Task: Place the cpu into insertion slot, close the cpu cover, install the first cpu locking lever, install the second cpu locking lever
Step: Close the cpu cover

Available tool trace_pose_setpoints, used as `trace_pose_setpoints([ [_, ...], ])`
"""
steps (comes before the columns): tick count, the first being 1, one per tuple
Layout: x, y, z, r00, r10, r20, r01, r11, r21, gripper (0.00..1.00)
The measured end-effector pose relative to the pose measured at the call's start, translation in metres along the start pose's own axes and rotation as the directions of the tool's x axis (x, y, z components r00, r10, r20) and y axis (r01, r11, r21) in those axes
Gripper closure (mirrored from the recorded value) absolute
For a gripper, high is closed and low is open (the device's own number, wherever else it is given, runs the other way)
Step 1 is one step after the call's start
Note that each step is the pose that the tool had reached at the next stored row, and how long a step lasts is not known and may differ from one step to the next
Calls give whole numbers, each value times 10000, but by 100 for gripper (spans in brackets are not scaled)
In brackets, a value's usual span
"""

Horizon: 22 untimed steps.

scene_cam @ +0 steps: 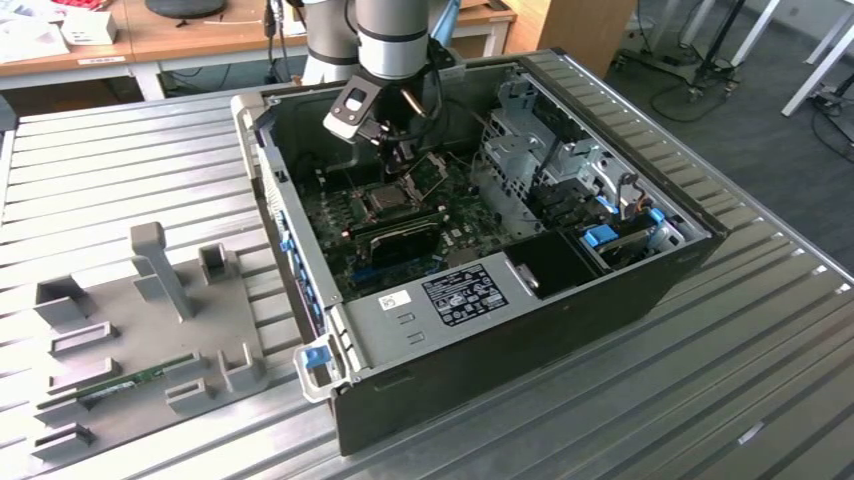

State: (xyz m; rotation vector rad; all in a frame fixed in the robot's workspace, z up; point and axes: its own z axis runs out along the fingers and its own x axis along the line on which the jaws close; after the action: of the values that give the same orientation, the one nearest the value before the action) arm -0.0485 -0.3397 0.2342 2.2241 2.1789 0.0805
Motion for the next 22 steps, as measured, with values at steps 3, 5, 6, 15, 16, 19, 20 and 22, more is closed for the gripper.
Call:
trace_pose_setpoints([
  [3,1,0,-5,10000,1,-3,-1,10000,-2,90],
  [5,0,1,-15,10000,0,-1,0,10000,0,90],
  [6,0,1,-15,10000,0,-1,0,10000,0,90],
  [15,1,2,-32,10000,0,-1,0,10000,-1,90],
  [16,1,2,-33,10000,0,-1,0,10000,0,90],
  [19,1,2,-33,10000,0,-1,0,10000,0,90],
  [20,1,2,-33,10000,0,-1,0,10000,0,90],
  [22,1,2,-34,10000,0,-1,0,10000,0,90],
])
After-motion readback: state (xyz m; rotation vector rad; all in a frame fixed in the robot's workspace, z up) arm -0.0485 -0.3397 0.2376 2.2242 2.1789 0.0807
